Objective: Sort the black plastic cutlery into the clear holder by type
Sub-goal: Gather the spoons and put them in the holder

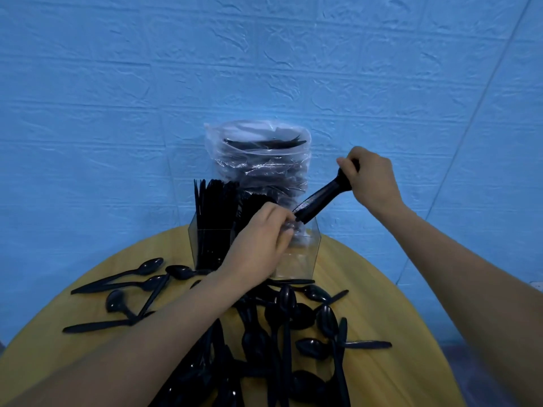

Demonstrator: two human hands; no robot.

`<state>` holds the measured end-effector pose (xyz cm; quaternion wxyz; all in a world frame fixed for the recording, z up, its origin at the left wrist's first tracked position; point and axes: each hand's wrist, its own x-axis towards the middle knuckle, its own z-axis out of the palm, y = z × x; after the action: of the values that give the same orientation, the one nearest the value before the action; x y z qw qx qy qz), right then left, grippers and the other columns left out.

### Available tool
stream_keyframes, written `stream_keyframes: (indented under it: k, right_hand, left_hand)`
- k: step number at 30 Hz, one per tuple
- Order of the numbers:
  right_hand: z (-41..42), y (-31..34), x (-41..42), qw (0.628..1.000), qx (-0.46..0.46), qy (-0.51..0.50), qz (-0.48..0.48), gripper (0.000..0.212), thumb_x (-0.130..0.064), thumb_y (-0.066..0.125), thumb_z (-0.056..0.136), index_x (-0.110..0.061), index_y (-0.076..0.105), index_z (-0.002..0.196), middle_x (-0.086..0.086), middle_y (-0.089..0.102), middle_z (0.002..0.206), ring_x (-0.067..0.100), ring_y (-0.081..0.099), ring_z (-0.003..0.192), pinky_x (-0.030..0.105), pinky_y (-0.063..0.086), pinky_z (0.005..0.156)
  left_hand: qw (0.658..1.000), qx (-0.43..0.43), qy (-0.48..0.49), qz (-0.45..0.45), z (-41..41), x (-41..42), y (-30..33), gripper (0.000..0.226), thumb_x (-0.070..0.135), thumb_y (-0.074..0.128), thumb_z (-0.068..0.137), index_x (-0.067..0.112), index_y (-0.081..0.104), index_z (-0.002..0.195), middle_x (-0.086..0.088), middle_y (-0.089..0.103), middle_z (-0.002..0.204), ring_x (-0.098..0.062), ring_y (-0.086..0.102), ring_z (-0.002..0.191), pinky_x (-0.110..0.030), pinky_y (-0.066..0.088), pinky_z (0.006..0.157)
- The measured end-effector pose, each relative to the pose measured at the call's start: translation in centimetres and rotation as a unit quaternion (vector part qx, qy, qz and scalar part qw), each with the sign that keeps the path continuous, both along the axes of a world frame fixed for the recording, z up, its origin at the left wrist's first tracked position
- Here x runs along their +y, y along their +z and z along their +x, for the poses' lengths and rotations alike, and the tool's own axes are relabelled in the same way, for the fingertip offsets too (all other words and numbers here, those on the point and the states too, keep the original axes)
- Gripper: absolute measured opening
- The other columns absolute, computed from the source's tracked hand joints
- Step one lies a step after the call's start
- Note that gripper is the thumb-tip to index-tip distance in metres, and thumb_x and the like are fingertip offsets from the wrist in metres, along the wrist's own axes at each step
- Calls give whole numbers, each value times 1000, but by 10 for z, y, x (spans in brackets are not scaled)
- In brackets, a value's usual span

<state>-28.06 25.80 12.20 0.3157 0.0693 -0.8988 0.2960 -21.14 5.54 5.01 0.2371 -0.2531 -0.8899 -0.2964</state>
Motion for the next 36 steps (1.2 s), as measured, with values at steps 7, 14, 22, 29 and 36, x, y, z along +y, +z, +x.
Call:
stream_keyframes:
  k: [7,14,22,29,36]
  right_hand:
    - [-8,-35,-47,988,-25,-47,141,22,-25,37,101,-9,44,88,13,49,88,36,51,81,35,29,64]
    - [-5,-64,-68,973,-117,-78,182,21,-5,32,95,-3,50,105,17,49,107,33,43,69,38,34,62]
    - [23,-46,-51,979,-184,-4,90,51,-48,18,101,-25,27,146,8,39,139,37,48,119,45,38,89]
    - [82,-76,-17,978,-207,-11,-31,41,-35,39,100,-8,49,129,14,55,125,29,52,113,37,41,88]
    - [166,-119,-15,972,-230,20,-36,28,-33,52,95,-8,60,106,4,62,94,18,55,84,28,37,67]
  left_hand:
    - [975,131,-13,-176,2,-5,-24,41,3,66,77,11,61,117,0,59,114,-14,46,110,-25,49,90]
    - [960,129,-16,-246,3,-15,-33,54,4,75,70,11,61,122,-1,62,122,-16,60,110,-27,46,95]
    - [966,86,-18,-242,11,-18,-28,49,5,64,79,11,56,127,-4,56,130,-20,57,116,-33,44,99]
    - [987,-34,36,-155,55,-16,-37,36,24,43,98,18,45,133,5,46,125,-10,49,109,-23,45,87]
    - [971,-141,119,-152,106,-11,-59,41,48,44,94,16,48,120,1,46,115,-15,47,107,-26,44,86]
